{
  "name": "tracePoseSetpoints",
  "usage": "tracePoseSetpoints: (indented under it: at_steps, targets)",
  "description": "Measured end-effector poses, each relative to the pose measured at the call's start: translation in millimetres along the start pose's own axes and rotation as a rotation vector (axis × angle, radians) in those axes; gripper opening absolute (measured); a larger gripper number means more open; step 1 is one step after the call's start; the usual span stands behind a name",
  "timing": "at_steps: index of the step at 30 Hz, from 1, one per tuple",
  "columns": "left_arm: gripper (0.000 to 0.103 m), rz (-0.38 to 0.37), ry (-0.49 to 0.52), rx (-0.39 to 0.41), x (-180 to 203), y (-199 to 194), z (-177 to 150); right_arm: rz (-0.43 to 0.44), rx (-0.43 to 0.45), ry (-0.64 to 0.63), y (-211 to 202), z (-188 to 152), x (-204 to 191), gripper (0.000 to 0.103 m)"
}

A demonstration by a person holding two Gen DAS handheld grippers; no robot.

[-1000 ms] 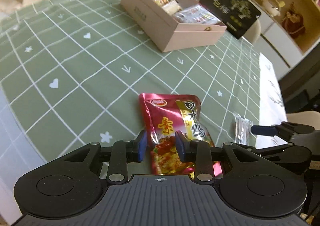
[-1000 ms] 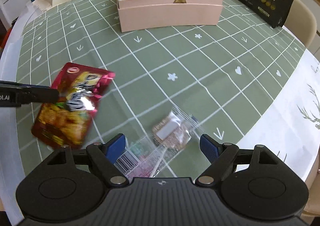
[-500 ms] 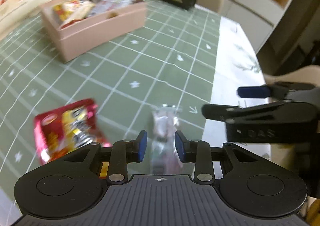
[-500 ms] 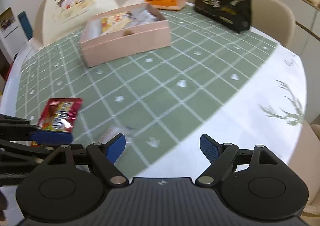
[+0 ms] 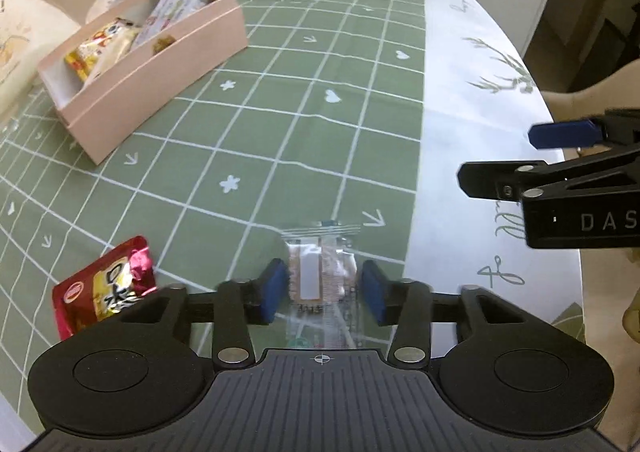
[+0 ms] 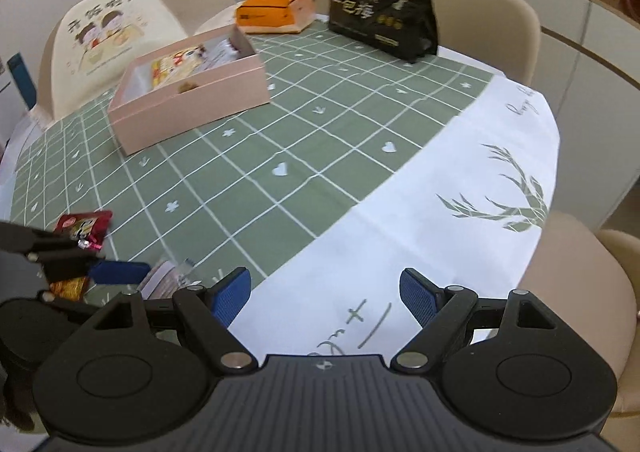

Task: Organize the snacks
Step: 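Grasp small clear packet with left tool while right grasps red spicy chicken bag, then carry both snacks to the pink box and drop them inside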

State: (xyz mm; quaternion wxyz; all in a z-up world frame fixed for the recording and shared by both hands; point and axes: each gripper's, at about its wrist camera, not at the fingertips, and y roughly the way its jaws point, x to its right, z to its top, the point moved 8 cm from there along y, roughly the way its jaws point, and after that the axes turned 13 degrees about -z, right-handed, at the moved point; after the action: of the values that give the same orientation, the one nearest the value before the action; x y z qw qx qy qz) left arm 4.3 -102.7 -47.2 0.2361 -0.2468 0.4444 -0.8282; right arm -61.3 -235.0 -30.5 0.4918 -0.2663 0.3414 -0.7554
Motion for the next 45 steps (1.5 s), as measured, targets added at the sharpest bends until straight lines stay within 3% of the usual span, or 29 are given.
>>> tracePoseSetpoints:
  at_steps: [3, 6, 9, 12, 15, 20, 23, 25, 30, 35, 40, 45]
  targets:
    - [0.042, -0.061, -0.073, 0.021, -11, -10, -5, 0.002, -0.012, 0.015, 3, 1, 1, 0.082]
    - [0.042, -0.112, -0.157, 0.100, -25, -40, -12, 0.003, -0.011, 0.010, 4, 3, -9, 0.082]
    - [0.042, -0.095, -0.239, 0.215, -53, -89, -21, -0.013, 0.040, -0.019, -4, 10, -28, 0.082]
    - [0.042, -0.024, -0.362, 0.277, -99, -127, -38, 0.048, 0.059, -0.061, -11, 15, -59, 0.082]
    - [0.042, 0.105, -0.459, 0.232, -145, -140, -64, 0.161, 0.007, -0.111, -10, 16, -102, 0.082]
    - [0.042, 0.185, -0.544, 0.181, -178, -144, -99, 0.274, -0.105, -0.182, 0, 11, -182, 0.082]
    - [0.042, 0.188, -0.566, 0.150, -183, -144, -114, 0.283, -0.149, -0.224, 8, 9, -224, 0.082]
    - [0.042, 0.173, -0.581, 0.143, -182, -141, -119, 0.262, -0.153, -0.266, 13, 8, -248, 0.088]
    - [0.042, 0.136, -0.575, 0.131, -178, -136, -121, 0.157, -0.078, -0.405, 20, 6, -290, 0.096]
    - [0.042, 0.104, -0.534, 0.131, -168, -129, -109, 0.168, -0.075, -0.421, 18, 6, -270, 0.089]
    - [0.042, 0.061, -0.488, 0.118, -152, -119, -96, 0.112, -0.063, -0.358, 22, 12, -207, 0.086]
    - [0.042, 0.052, -0.454, 0.103, -142, -113, -85, 0.110, -0.097, -0.306, 33, 5, -171, 0.095]
